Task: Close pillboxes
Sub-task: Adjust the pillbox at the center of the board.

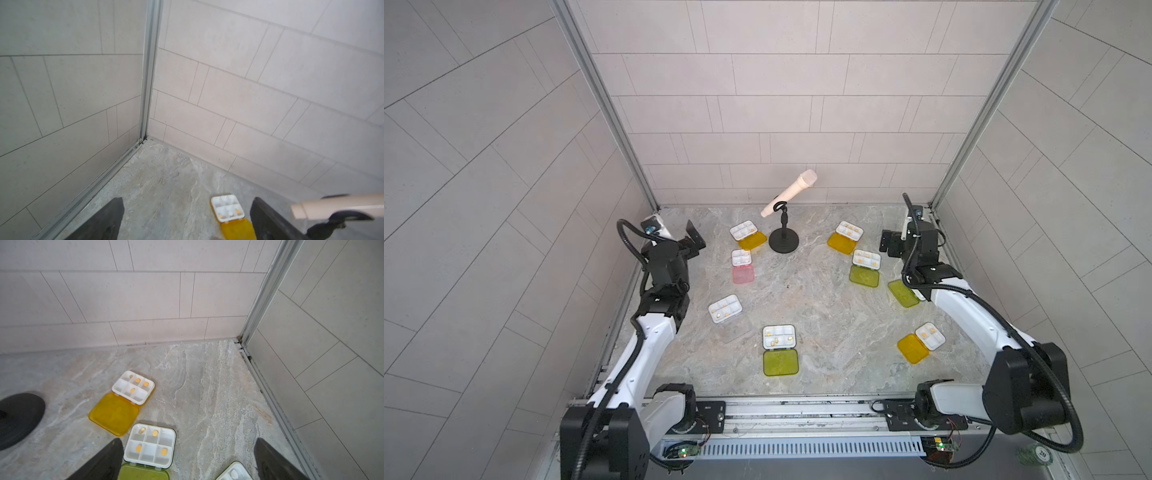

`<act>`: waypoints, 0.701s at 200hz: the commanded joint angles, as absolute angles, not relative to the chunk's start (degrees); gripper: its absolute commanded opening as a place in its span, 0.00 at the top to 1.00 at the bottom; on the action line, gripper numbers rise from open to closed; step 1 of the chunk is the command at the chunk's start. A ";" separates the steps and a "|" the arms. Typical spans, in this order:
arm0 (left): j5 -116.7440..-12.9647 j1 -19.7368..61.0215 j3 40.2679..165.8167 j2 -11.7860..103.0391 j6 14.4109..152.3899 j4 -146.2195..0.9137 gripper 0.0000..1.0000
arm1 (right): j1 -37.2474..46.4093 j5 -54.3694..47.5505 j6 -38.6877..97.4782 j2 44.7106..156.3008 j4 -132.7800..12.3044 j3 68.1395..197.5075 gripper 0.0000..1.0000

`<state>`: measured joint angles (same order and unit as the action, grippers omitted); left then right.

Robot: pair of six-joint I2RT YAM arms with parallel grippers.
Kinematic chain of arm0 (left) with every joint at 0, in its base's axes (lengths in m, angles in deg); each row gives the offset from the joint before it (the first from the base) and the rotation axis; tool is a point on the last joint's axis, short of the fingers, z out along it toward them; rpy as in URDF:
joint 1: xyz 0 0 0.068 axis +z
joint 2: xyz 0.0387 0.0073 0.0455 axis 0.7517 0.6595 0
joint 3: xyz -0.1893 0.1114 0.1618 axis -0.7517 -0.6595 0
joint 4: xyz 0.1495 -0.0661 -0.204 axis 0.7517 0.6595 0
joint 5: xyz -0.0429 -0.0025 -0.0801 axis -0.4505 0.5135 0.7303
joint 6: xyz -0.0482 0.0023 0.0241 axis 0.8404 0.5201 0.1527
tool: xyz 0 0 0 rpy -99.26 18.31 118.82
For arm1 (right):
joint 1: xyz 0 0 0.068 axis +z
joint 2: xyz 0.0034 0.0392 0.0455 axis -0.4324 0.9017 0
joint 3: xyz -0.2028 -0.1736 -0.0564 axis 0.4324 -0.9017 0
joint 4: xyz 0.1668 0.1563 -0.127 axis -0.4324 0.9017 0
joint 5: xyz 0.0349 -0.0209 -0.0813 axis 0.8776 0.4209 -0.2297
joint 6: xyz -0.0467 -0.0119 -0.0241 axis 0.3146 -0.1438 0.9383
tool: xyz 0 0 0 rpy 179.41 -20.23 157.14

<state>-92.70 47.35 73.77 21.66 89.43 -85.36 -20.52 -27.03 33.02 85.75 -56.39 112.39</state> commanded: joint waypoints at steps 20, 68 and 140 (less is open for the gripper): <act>-88.65 50.93 69.94 17.50 116.15 -83.53 0.00 | -25.15 -17.16 10.70 87.07 -37.56 117.60 0.02; -71.10 54.56 79.39 25.73 120.99 -80.08 0.00 | -24.47 -15.50 13.66 91.63 -26.55 120.50 0.12; -53.68 52.01 83.91 42.36 129.04 -76.36 0.11 | -19.44 -10.40 18.87 87.96 -26.00 114.56 0.09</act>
